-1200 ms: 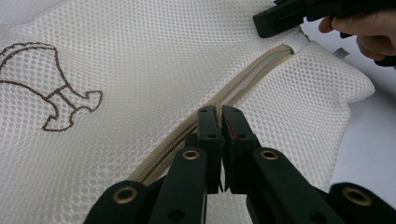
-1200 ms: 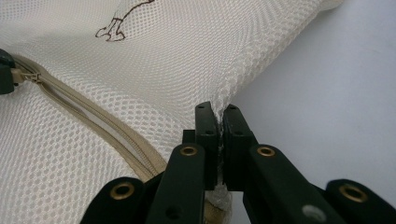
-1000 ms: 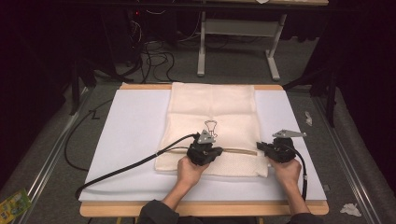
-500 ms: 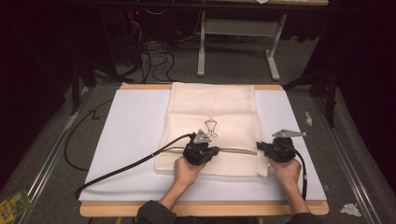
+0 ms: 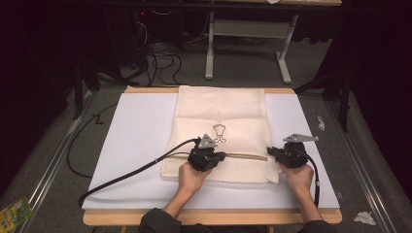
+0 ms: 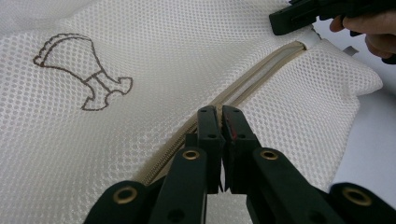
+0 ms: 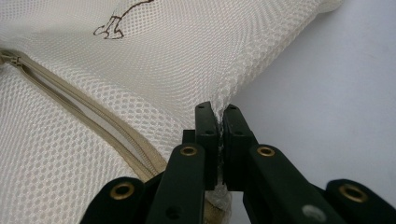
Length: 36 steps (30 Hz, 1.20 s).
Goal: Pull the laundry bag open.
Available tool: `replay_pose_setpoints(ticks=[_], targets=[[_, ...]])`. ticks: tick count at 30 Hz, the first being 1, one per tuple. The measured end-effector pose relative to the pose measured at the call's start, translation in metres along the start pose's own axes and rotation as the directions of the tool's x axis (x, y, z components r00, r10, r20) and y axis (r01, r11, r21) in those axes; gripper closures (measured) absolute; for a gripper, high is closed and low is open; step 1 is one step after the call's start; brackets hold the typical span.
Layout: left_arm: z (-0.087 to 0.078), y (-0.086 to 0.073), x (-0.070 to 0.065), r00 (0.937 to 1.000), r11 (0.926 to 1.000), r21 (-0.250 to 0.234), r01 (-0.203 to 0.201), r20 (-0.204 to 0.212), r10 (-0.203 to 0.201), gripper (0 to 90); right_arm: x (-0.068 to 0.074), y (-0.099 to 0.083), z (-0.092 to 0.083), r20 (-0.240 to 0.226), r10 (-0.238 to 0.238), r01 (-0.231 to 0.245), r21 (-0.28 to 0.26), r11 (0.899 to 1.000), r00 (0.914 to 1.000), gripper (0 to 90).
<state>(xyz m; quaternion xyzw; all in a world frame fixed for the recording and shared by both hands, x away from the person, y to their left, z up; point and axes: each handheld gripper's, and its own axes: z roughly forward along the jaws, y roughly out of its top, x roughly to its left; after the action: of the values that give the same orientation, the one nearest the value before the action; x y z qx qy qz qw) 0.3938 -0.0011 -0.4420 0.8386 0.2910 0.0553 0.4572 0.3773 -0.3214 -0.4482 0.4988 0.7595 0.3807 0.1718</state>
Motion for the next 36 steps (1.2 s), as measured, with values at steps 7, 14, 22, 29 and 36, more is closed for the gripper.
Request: replay_pose_setpoints(ticks=[7, 14, 22, 29, 36], targets=[[-0.004, -0.003, 0.003, 1.0, 1.0, -0.008, 0.004, -0.005, -0.004, 87.3, 0.001, 0.003, 0.001, 0.0, -0.003, 0.003, -0.001, 1.0, 1.0, 88.3], [-0.008, -0.003, 0.005, 0.9998, 0.9999, -0.01, -0.003, -0.018, 0.003, 87.3, 0.001, 0.003, 0.002, 0.0, -0.002, 0.002, -0.001, 1.0, 1.0, 88.4], [-0.012, -0.006, 0.007, 0.9997, 0.9998, -0.017, 0.004, -0.022, -0.005, 87.3, 0.002, 0.004, 0.003, 0.006, -0.009, 0.009, 0.002, 1.0, 0.9999, 88.4], [-0.016, -0.01, 0.013, 0.9993, 0.9994, -0.02, 0.027, -0.025, -0.027, 87.3, 0.0, 0.003, 0.003, 0.006, -0.001, 0.001, 0.005, 1.0, 1.0, 88.4], [-0.021, -0.009, 0.015, 0.9991, 0.9992, -0.031, 0.027, -0.032, -0.028, 87.3, 0.001, 0.008, 0.002, 0.009, -0.01, 0.01, 0.003, 1.0, 0.9999, 88.4]])
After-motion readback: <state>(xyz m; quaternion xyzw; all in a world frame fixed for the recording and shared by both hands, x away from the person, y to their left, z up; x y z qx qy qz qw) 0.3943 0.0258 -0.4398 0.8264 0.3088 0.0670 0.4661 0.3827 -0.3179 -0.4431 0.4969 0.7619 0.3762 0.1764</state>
